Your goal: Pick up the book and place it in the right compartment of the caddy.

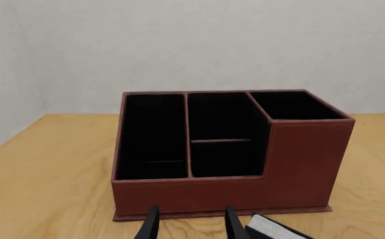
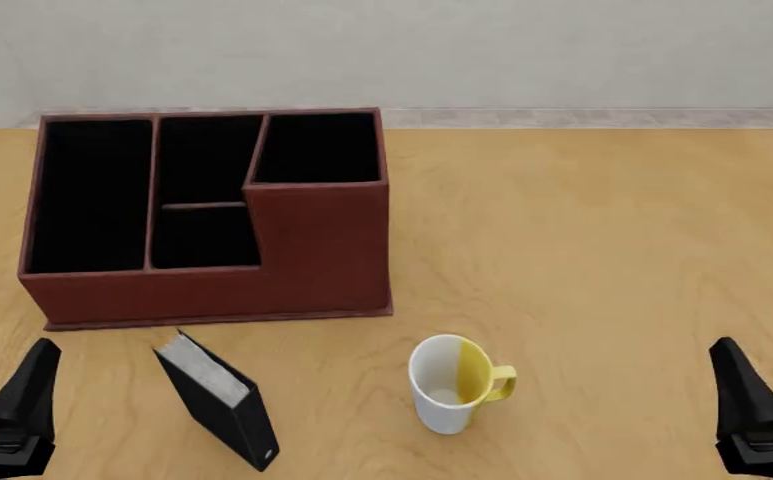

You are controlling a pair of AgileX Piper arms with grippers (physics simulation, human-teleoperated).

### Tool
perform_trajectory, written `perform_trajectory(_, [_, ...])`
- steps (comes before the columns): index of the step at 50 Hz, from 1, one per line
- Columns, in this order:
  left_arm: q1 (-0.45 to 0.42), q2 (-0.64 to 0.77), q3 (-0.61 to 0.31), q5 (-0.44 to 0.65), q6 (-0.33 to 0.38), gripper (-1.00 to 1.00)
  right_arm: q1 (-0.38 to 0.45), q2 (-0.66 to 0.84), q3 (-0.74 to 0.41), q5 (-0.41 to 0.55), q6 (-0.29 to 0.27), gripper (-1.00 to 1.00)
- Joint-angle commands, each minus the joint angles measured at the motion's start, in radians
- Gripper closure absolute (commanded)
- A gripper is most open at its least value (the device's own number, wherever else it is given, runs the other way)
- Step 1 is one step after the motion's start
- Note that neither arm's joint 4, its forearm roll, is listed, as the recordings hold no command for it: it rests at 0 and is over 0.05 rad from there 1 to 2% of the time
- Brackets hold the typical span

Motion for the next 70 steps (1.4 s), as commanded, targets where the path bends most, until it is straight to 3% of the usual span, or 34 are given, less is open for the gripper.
perform_trajectory(1, [0.000,0.000,0.000,0.000,0.000,-1.00,0.046,0.140,-0.022,-0.111,-0.017,-1.00])
perform_trajectory(2, [0.000,0.000,0.000,0.000,0.000,-1.00,0.057,0.178,-0.027,-0.143,-0.016,-1.00])
perform_trajectory(4, [0.000,0.000,0.000,0.000,0.000,-1.00,0.094,0.413,-0.051,-0.304,-0.056,-1.00])
perform_trajectory(6, [0.000,0.000,0.000,0.000,0.000,-1.00,0.146,0.581,-0.117,-0.394,-0.061,-1.00])
perform_trajectory(11, [0.000,0.000,0.000,0.000,0.000,-1.00,0.262,0.825,-0.223,-0.492,-0.102,-1.00])
perform_trajectory(18, [0.000,0.000,0.000,0.000,0.000,-1.00,0.477,1.143,-0.481,-0.483,-0.138,-1.00])
perform_trajectory(20, [0.000,0.000,0.000,0.000,0.000,-1.00,0.557,1.239,-0.568,-0.457,-0.172,-1.00])
perform_trajectory(26, [0.000,0.000,0.000,0.000,0.000,-1.00,0.703,1.382,-0.707,-0.409,-0.157,-1.00])
perform_trajectory(28, [0.000,0.000,0.000,0.000,0.000,-1.00,0.770,1.468,-0.777,-0.391,-0.113,-1.00])
perform_trajectory(31, [0.000,0.000,0.000,0.000,0.000,-1.00,0.821,1.515,-0.811,-0.389,-0.078,-1.00])
perform_trajectory(38, [0.000,0.000,0.000,0.000,0.000,-1.00,0.988,1.617,-0.885,-0.371,-0.057,-1.00])
perform_trajectory(44, [0.000,0.000,0.000,0.000,0.000,-1.00,1.063,1.666,-0.919,-0.354,-0.028,-1.00])
perform_trajectory(55, [0.000,0.000,0.000,0.000,0.000,-1.00,1.132,1.730,-1.031,-0.273,-0.024,-1.00])
perform_trajectory(58, [0.000,0.000,0.000,0.000,0.000,-1.00,1.172,1.758,-1.059,-0.240,0.000,-1.00])
perform_trajectory(70, [0.000,0.000,0.000,0.000,0.000,-1.00,1.182,1.829,-1.164,-0.140,-0.003,-1.00])
